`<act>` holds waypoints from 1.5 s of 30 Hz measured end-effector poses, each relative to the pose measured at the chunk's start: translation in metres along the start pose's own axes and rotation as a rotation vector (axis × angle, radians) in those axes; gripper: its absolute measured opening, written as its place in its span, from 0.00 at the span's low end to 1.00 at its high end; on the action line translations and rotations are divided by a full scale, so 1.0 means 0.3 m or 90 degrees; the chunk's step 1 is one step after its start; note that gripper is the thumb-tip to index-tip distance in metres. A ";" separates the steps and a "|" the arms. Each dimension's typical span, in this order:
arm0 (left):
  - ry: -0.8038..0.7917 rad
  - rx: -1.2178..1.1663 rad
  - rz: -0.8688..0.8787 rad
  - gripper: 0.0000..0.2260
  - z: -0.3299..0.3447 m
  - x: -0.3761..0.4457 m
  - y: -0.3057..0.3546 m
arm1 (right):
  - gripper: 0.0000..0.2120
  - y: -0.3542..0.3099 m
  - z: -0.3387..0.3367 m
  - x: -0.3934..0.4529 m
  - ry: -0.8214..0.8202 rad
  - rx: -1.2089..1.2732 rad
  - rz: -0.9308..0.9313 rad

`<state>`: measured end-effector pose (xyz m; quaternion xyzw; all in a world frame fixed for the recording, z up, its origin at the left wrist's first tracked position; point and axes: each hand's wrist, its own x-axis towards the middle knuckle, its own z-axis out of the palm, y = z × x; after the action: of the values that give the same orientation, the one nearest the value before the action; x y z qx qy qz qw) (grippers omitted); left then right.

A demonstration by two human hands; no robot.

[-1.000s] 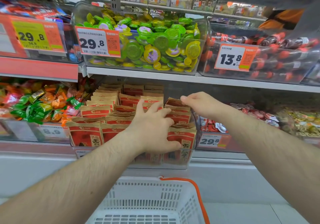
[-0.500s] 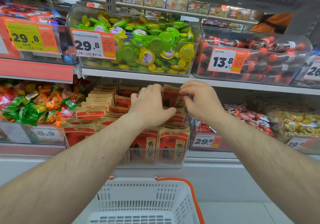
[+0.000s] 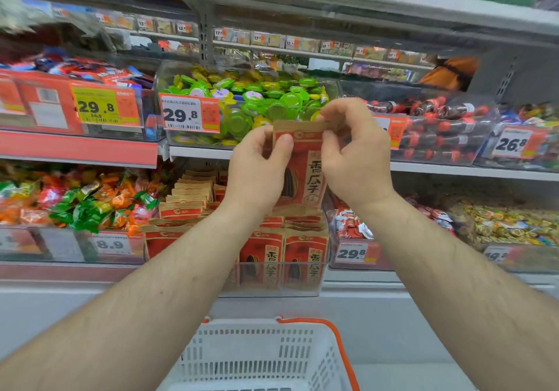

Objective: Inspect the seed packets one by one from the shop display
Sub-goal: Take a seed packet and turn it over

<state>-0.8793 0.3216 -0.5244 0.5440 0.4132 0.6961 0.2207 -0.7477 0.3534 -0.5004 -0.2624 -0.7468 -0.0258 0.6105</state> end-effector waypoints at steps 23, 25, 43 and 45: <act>-0.022 -0.271 -0.511 0.17 -0.192 -0.408 -0.262 | 0.15 -0.117 0.084 -0.506 -0.197 0.316 0.747; -0.015 -0.268 -0.511 0.16 -0.191 -0.413 -0.267 | 0.15 -0.119 0.085 -0.513 -0.197 0.320 0.750; -0.076 -0.261 -0.527 0.10 -0.220 -0.431 -0.269 | 0.06 -0.046 0.046 -0.556 -0.385 0.346 0.741; -0.057 -0.278 -0.531 0.10 -0.226 -0.426 -0.272 | 0.13 -0.044 0.037 -0.556 -0.463 0.360 0.732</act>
<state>-0.9150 0.2478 -0.6689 0.3018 0.4306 0.5944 0.6085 -0.7436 0.2860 -0.6537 -0.4373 -0.6244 0.5808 0.2856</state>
